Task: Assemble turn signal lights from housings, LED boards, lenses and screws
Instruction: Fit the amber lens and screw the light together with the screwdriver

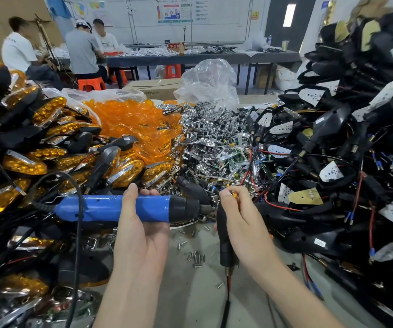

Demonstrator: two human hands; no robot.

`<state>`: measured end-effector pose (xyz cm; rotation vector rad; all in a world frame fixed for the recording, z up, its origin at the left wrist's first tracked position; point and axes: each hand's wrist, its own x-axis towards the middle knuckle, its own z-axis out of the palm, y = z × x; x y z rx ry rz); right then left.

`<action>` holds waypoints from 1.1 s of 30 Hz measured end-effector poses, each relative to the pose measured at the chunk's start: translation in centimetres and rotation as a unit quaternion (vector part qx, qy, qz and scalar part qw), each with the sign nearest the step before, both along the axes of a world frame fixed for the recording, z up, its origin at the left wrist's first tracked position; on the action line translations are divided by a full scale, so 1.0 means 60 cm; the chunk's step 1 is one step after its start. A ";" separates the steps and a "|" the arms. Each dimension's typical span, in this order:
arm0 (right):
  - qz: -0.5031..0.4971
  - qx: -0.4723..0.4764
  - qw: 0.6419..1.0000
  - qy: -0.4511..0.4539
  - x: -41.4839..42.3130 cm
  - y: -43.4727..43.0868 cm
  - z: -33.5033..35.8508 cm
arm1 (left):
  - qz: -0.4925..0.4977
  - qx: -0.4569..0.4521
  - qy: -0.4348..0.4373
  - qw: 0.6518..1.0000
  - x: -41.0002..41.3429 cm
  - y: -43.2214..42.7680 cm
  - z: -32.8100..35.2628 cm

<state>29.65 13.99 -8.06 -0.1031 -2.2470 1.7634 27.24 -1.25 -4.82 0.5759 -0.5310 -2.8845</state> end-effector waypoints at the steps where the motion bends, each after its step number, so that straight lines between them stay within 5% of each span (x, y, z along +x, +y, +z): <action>1: -0.002 -0.005 1.000 -0.005 0.000 0.002 0.002 | 0.003 0.002 -0.003 1.000 -0.001 -0.003 0.001; 6: -0.029 -0.147 0.987 -0.061 -0.009 0.033 0.029 | 0.026 -0.007 0.022 0.999 -0.004 -0.029 0.002; 9: 0.028 -0.322 0.944 -0.061 -0.020 0.057 0.034 | 0.015 -0.020 0.042 0.999 0.002 -0.022 0.002; 14: 0.125 -0.419 0.899 -0.012 -0.011 0.073 0.042 | -0.013 -0.093 0.004 0.996 0.022 0.017 0.003; 24: 0.191 -0.506 0.841 -0.025 0.010 0.060 0.061 | -0.049 -0.299 -0.091 0.949 0.079 0.059 -0.043; 33: 0.128 -0.441 0.886 -0.070 0.002 0.041 0.046 | -0.059 -0.566 -0.064 0.820 0.132 0.073 -0.019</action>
